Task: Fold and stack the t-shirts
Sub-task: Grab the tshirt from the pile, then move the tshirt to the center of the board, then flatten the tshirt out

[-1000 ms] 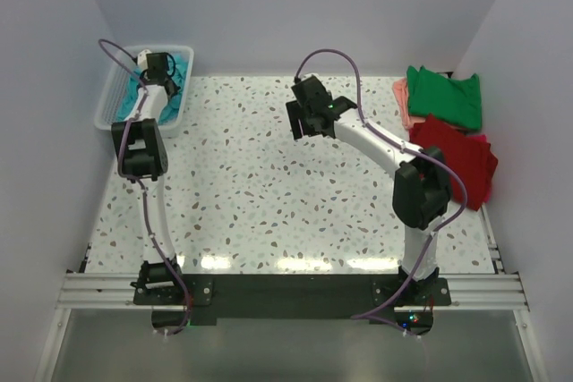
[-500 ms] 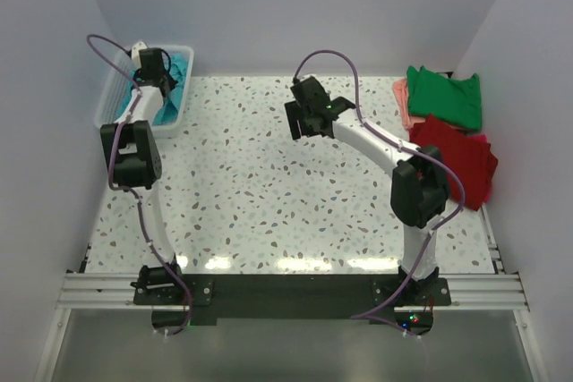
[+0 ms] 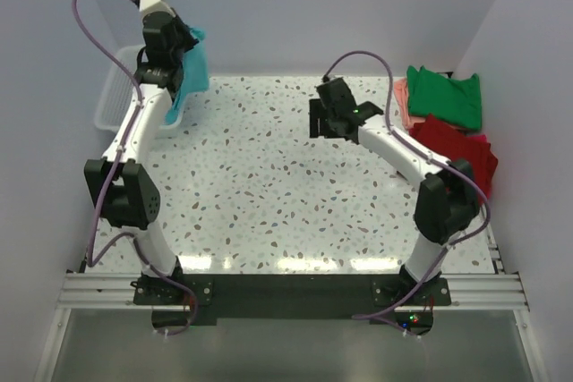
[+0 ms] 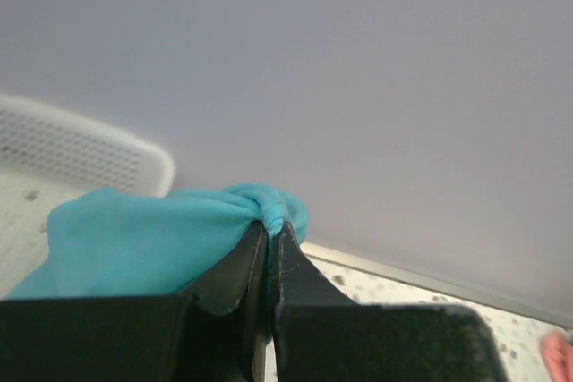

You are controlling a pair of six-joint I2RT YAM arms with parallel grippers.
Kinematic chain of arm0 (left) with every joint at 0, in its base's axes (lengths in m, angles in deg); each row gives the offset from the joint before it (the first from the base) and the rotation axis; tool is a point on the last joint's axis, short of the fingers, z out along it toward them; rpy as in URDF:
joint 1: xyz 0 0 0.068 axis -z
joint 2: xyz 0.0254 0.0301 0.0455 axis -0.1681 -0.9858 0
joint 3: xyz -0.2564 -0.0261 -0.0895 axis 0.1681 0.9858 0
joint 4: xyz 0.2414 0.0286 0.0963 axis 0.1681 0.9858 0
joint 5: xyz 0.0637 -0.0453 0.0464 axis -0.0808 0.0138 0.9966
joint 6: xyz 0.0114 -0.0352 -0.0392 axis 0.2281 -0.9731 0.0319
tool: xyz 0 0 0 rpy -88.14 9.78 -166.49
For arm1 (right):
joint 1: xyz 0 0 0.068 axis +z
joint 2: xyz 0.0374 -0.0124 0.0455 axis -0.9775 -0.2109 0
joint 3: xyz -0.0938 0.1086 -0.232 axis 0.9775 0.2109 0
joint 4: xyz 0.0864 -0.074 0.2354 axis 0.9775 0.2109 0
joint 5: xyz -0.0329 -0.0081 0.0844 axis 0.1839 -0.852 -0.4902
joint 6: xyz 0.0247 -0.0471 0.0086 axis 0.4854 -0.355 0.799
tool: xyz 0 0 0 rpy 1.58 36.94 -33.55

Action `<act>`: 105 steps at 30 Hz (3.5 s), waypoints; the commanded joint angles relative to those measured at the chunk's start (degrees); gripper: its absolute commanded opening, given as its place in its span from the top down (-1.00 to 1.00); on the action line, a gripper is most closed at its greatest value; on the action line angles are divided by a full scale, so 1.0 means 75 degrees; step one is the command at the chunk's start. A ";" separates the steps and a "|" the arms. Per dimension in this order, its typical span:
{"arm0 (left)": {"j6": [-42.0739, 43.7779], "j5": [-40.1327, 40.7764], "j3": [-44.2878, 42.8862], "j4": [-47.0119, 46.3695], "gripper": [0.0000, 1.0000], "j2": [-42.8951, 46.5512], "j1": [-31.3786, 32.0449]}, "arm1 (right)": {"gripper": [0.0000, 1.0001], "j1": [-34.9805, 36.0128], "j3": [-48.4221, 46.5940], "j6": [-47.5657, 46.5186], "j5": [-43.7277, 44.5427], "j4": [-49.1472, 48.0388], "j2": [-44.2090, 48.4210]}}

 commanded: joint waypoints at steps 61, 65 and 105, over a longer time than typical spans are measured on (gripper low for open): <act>-0.2402 0.0090 0.4927 0.2843 -0.18 0.2487 0.2794 | -0.22 0.0125 -0.2705 -0.2379 -0.1305 0.0627 -0.1863; -0.2426 -0.0016 0.5138 0.2785 -0.17 0.2757 0.2420 | -0.09 0.0430 -0.3270 -0.2531 -0.1667 0.0827 -0.2273; -0.1840 -0.0531 0.5654 0.2585 -0.14 0.2968 0.1739 | 0.23 0.1017 -0.1103 -0.1501 -0.1938 0.0956 -0.1875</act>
